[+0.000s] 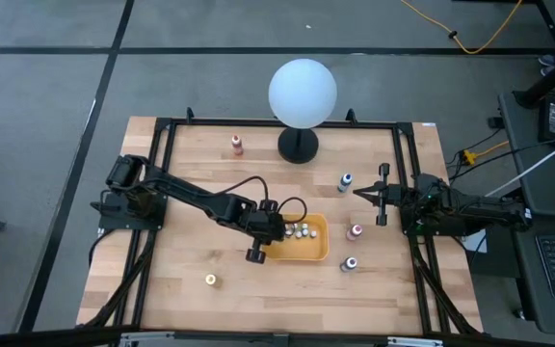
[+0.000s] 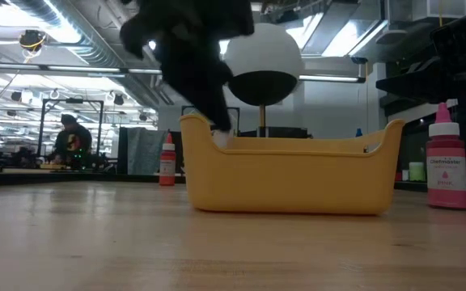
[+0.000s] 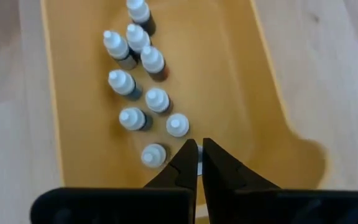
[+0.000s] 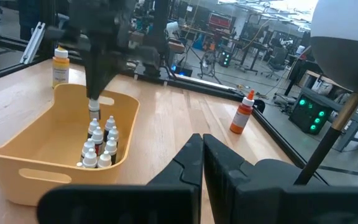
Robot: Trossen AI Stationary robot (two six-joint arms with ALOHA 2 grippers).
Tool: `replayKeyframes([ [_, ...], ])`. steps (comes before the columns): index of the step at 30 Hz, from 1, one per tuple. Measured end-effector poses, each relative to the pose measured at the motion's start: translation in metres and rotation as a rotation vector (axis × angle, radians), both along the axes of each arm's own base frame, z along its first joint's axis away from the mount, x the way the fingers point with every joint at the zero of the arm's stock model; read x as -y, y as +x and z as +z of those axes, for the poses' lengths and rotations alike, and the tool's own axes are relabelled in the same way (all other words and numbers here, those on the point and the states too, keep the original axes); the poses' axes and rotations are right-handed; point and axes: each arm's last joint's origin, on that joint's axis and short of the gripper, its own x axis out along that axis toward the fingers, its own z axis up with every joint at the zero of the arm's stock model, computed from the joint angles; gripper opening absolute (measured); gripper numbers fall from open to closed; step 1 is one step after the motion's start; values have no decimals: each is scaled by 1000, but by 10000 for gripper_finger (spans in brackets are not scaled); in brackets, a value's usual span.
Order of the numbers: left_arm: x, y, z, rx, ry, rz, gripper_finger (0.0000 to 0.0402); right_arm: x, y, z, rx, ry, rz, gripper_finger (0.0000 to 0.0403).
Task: Pick & Place food coloring
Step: Put the small green food coloring bottle into the yellow bin
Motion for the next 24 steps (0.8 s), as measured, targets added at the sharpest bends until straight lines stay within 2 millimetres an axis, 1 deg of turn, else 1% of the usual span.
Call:
replayKeyframes([
  [12, -8, -3, -18, 18, -36, 4, 3, 0, 0, 0, 0, 0, 0, 16],
  [24, -8, 0, -18, 63, -51, -2, 4, 0, 0, 0, 0, 0, -1, 16],
])
